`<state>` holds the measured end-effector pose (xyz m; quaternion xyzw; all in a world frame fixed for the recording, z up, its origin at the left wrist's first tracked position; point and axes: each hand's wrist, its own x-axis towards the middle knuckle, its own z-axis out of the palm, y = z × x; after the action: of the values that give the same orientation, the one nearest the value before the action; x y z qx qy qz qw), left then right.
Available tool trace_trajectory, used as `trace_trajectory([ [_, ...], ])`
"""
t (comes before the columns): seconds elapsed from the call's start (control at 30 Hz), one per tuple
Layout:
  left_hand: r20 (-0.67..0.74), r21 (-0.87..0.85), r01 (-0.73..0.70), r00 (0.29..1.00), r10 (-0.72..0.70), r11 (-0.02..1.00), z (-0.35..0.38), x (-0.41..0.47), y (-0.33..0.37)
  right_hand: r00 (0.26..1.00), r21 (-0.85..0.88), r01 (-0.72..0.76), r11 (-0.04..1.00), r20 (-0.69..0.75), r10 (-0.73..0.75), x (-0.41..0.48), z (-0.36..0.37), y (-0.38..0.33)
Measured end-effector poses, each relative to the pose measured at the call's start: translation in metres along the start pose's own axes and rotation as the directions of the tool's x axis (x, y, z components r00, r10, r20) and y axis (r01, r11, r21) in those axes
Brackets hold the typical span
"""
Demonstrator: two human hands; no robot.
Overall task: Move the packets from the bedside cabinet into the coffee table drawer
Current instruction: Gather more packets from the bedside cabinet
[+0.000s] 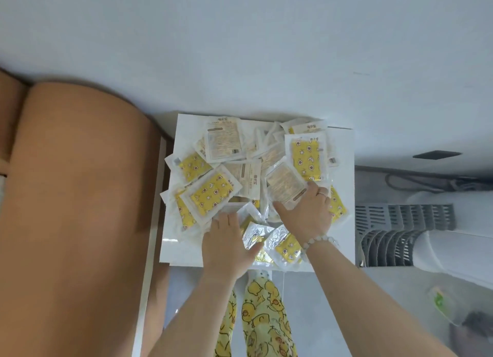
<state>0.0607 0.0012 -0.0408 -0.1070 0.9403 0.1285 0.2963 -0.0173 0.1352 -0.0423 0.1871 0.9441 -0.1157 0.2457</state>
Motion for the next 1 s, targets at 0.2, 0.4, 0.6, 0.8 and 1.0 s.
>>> trace_trajectory([
  [0.2, -0.12, 0.095, 0.093, 0.989, -0.082, 0.991, 0.025, 0.008, 0.009, 0.996, 0.075, -0.056, 0.996, -0.071, 0.062, 0.011, 0.019, -0.004],
  [0.4, -0.224, 0.083, 0.074, 0.973, -0.054, 0.994, 0.037, 0.02, 0.01, 0.991, 0.146, 0.019, 0.989, -0.134, 0.001, 0.019, 0.004, 0.0],
  [0.6, -0.217, 0.04, -0.005, 0.976, 0.014, 0.999, 0.044, 0.021, 0.015, 0.985, 0.165, -0.042, 0.985, -0.161, 0.069, 0.059, -0.029, -0.002],
  [0.8, -0.102, 0.021, -0.082, 0.991, 0.084, 0.996, 0.041, 0.018, 0.019, 0.977, 0.247, -0.144, 0.958, -0.121, 0.178, 0.073, -0.029, -0.021],
  [1.0, -0.014, -0.06, -0.048, 0.999, 0.048, 0.997, 0.027, 0.014, 0.016, 0.968, 0.245, -0.217, 0.945, -0.073, 0.241, 0.073, -0.033, -0.026],
])
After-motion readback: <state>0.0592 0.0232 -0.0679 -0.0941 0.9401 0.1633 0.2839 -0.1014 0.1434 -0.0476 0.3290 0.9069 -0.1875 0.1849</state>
